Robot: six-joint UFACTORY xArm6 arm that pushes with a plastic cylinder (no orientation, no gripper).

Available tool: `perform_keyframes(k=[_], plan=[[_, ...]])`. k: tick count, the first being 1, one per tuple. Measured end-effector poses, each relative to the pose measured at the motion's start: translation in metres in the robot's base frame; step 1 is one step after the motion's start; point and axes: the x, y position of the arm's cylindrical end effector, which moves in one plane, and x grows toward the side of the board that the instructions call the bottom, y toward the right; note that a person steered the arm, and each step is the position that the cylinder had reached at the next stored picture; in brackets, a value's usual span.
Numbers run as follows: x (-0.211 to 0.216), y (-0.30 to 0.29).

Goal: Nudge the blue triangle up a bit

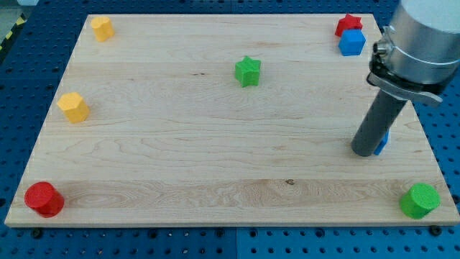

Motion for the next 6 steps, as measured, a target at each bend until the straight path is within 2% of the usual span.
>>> perform_keyframes(k=[3,4,6], plan=[[0.002,0.040],[0.016,0.041],[0.005,0.042]])
